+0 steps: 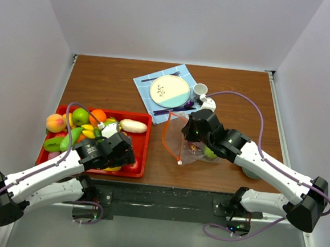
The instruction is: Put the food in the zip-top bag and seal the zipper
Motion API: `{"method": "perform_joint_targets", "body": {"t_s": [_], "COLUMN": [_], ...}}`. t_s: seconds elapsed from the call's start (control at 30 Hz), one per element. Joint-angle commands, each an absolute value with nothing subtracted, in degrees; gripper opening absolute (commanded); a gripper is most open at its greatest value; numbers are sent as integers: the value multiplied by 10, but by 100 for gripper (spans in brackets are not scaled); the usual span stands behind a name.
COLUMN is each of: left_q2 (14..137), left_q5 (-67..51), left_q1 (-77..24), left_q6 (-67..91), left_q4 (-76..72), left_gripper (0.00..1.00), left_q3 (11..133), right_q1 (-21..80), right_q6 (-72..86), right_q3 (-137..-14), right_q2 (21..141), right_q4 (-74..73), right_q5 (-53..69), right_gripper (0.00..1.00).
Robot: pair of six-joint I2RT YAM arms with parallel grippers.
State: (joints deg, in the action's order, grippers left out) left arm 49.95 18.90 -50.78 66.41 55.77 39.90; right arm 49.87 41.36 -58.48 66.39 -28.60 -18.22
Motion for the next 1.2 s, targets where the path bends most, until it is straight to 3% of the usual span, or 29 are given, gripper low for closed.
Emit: {"method": "perform_joint_targets", "body": {"t_s": [0.0,0.5,0.67,0.83,1.03,1.17], "left_q2": [512,610,623,621,603,592], "left_q5": [169,156,163,165,177,195], "left_q1": [-510,-514,-515,-515,-515,-514], "left_q6": [661,648,640,619,582,565], "left_q4": [522,415,403,402,417,429], "left_gripper": [100,94,80,57,45,43], "left_q3": [387,365,367,384,424,459], "right_q1": [502,502,502,502,502,502], "right_q6": [418,421,422,420,420,422], "right_q3": [-576,-572,-571,-575,-577,-577], "right_q2": [659,661,666,667,668,667], "right_q4": [-265,-265,-260,-261,-260,-258], "right_q5": [-179,-183,-181,-182,-179,-177], "right_gripper": [0,0,0,0,0,0]}}
